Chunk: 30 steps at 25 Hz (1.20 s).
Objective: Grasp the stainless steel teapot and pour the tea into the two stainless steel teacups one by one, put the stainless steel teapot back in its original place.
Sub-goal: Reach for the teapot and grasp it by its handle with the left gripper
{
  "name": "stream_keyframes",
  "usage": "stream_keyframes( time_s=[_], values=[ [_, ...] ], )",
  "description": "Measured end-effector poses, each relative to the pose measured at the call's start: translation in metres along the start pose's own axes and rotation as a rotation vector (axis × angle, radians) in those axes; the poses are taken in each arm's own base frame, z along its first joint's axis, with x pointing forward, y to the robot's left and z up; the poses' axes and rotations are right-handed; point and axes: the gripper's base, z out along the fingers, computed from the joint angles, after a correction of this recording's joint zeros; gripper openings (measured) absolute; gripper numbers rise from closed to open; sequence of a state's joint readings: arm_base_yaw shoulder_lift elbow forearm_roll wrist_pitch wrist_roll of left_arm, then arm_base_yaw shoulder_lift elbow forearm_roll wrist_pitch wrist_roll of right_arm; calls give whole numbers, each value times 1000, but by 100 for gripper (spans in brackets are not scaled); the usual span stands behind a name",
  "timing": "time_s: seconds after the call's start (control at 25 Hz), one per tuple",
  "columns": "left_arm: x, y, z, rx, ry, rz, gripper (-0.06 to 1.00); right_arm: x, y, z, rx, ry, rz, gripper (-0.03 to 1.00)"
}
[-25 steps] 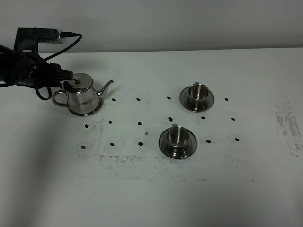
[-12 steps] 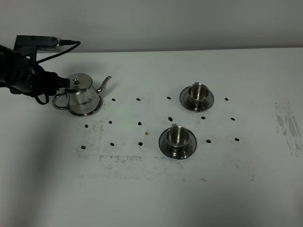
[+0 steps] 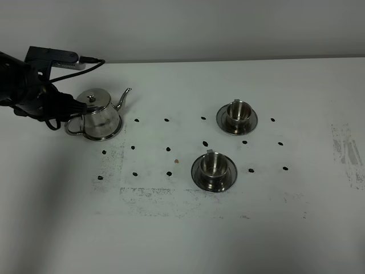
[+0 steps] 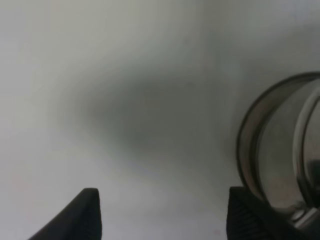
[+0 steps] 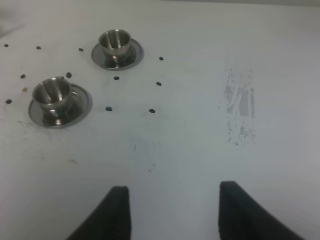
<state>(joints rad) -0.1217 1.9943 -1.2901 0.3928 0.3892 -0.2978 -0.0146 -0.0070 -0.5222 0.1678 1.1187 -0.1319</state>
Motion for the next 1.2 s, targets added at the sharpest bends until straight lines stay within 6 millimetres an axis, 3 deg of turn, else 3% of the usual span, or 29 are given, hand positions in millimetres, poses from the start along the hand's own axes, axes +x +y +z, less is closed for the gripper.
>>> stream_keyframes(
  time_s=[1.2],
  values=[
    [9, -5, -2, -19, 105, 126, 53, 0, 0, 0, 0, 0, 0, 39]
  ],
)
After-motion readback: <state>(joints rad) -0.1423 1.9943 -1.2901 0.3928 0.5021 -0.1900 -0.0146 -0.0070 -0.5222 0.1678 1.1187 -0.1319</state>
